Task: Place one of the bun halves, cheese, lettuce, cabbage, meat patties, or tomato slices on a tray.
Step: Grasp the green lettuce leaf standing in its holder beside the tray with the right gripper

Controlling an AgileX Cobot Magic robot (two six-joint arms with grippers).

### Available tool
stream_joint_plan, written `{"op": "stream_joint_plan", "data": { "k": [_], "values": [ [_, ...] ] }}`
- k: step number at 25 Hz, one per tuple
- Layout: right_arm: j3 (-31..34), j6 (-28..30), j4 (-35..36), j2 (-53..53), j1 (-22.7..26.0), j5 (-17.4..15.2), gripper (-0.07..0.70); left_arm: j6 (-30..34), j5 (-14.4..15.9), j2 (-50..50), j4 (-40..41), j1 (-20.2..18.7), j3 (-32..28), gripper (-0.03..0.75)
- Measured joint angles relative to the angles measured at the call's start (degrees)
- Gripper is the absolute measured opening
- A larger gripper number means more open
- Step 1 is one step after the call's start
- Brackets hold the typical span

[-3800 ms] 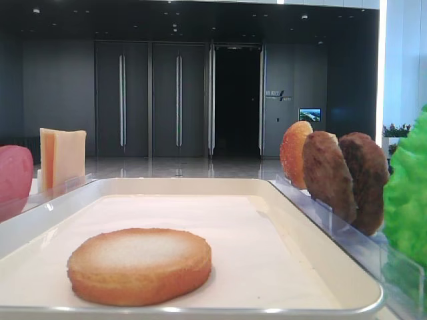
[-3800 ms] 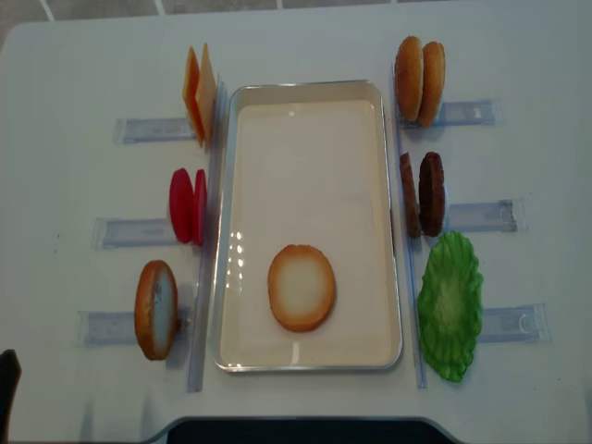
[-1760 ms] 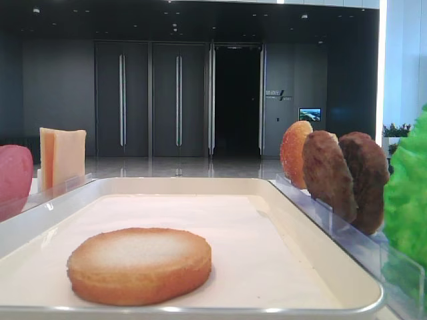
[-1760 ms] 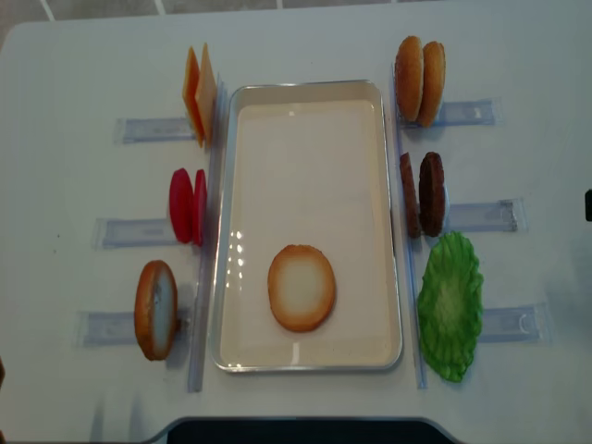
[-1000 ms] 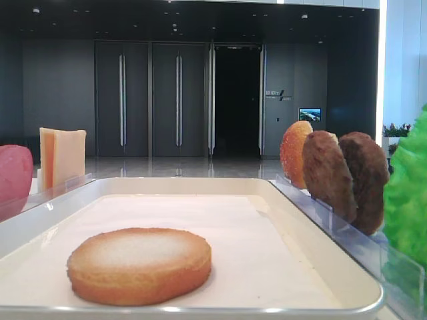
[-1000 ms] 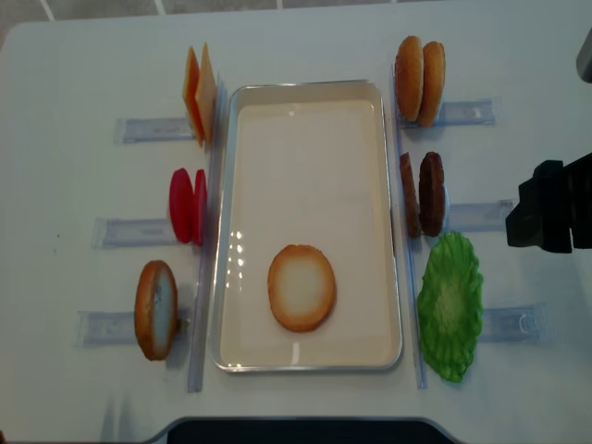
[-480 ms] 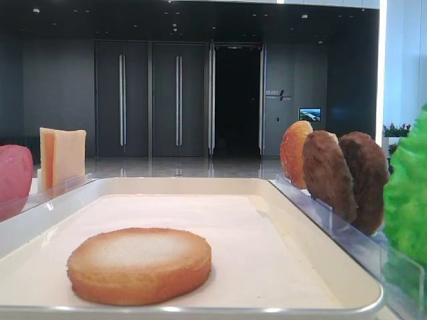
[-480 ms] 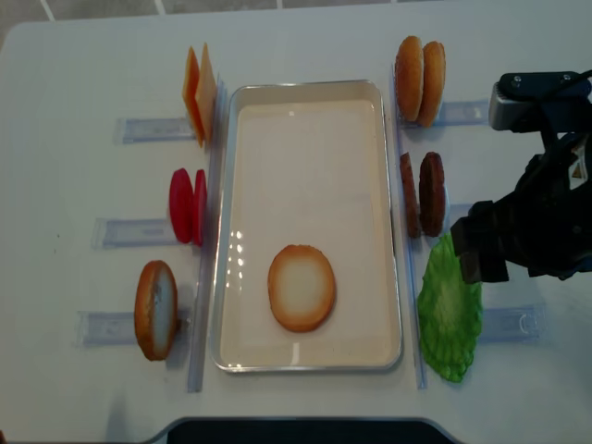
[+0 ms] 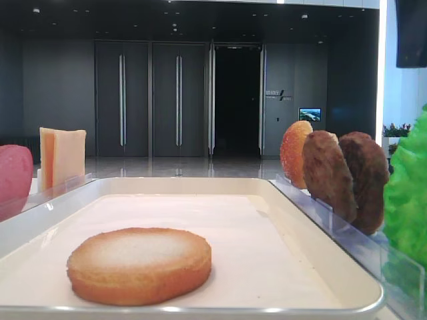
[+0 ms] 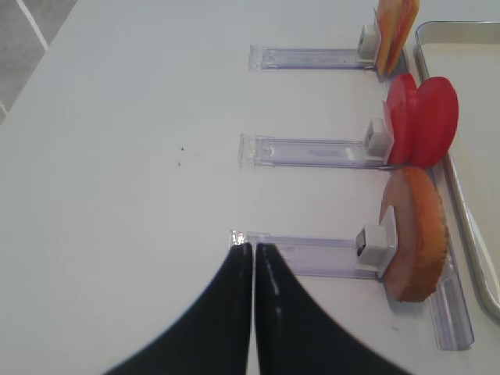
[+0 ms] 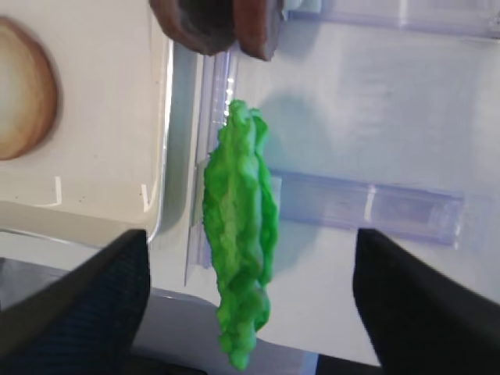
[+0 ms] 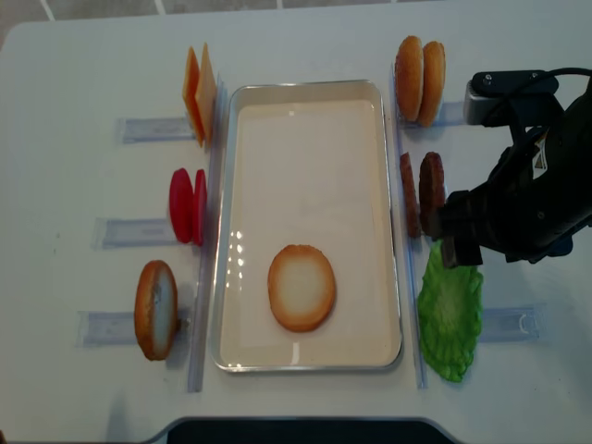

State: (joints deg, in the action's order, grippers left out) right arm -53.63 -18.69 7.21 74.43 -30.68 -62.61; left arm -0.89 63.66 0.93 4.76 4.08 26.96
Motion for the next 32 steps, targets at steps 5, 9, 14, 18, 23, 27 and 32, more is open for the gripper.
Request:
{"op": "stream_joint_plan", "data": {
  "k": [5, 9, 14, 18, 23, 27, 32],
  "values": [
    [0.00, 0.05, 0.05, 0.00, 0.00, 0.42, 0.540, 0.00, 0.00, 0.00, 0.00, 0.00, 0.00, -0.001],
    [0.45, 0.05, 0.11, 0.00, 0.00, -0.44, 0.540, 0.00, 0.00, 0.00, 0.00, 0.00, 0.00, -0.001],
    [2.29, 0.05, 0.54, 0.00, 0.00, -1.05, 0.540, 0.00, 0.00, 0.00, 0.00, 0.00, 0.00, -0.001],
    [2.29, 0.05, 1.12, 0.00, 0.00, -1.05, 0.540, 0.00, 0.00, 0.00, 0.00, 0.00, 0.00, -0.001],
    [2.29, 0.05, 1.49, 0.00, 0.00, -0.93, 0.540, 0.00, 0.00, 0.00, 0.00, 0.00, 0.00, -0.001],
    [2.29, 0.05, 1.53, 0.00, 0.00, 0.23, 0.540, 0.00, 0.00, 0.00, 0.00, 0.00, 0.00, -0.001],
    [2.29, 0.05, 1.55, 0.00, 0.00, 0.45, 0.515, 0.00, 0.00, 0.00, 0.00, 0.00, 0.00, -0.001]
  ]
}}
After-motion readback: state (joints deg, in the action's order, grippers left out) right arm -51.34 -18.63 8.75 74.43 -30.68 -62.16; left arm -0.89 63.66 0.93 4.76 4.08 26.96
